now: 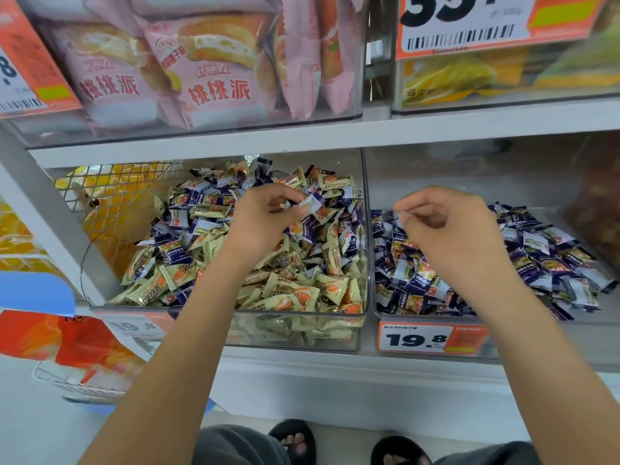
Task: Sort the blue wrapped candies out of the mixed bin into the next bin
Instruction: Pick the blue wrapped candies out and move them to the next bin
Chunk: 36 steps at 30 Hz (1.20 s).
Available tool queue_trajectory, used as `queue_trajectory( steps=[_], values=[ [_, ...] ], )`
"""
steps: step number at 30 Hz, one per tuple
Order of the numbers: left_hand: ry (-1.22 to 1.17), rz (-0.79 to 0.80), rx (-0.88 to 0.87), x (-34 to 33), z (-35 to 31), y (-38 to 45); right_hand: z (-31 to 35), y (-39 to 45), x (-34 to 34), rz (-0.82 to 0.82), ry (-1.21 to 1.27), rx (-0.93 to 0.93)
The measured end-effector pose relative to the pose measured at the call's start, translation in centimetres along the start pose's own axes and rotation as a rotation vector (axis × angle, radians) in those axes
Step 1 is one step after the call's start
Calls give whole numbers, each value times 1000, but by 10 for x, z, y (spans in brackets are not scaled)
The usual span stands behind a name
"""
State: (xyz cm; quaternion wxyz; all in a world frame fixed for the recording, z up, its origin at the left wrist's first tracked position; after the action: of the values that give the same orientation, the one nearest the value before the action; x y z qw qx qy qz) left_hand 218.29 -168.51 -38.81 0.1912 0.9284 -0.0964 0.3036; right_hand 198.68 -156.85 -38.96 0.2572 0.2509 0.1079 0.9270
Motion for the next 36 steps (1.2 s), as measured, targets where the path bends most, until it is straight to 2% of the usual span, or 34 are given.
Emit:
queue_trajectory(
  steps=[3, 6, 9, 12, 15, 19, 21, 22, 24, 26, 27, 28, 30, 33, 36],
  values=[
    [-170, -63, 66, 11, -7, -7, 17, -4, -4, 12, 97, 80],
    [-358, -117, 84, 14, -21, -15, 33, -13, -20, 175, 176, 163],
    [-472, -46, 60, 2, -39, -21, 41, -18, -32, 257, 205, 237],
    [-519, 41, 27, -16, -53, -28, 40, -15, -32, 233, 253, 241],
    [-519, 49, 32, -23, -58, -31, 38, -12, -27, 208, 374, 213],
    [-755, 227, 125, -32, -64, -36, 22, -5, -12, 18, 469, 98],
    [-777, 289, 149, -34, -65, -38, 12, -3, 0, -76, 536, -4],
    [-727, 283, 138, -32, -63, -37, 6, -2, 7, -111, 491, -33],
    [-550, 190, 109, -22, -52, -31, -6, 2, 14, -40, 73, -42],
    [-302, 61, 86, -6, -33, -22, -27, -2, 5, 248, -289, -152],
    [-146, 24, 69, 0, -24, -18, -35, -5, 0, 357, -358, -208],
    [-4, 19, 50, 4, -15, -15, -38, -7, -4, 397, -366, -226],
    [136, 115, 12, -1, -3, -13, -31, -6, -5, 357, -336, -166],
    [284, 383, -38, -31, 4, -20, -18, -4, -7, 295, -359, -83],
    [532, 475, -90, -53, 10, -16, -15, -6, -13, 301, -362, -71]
  ],
)
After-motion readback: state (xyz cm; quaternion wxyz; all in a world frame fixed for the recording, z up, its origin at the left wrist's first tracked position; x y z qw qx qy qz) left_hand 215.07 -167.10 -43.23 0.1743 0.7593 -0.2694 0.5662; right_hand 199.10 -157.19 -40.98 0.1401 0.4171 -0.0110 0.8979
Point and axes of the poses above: each hand's wrist, its own y-axis towards the middle knuckle, its own x-axis out of the back of the hand, z = x × y, the point moved 5 cm from there along y, towards the middle knuckle, and after that the axes turned 2 degrees about y, right-handed, at the moved point
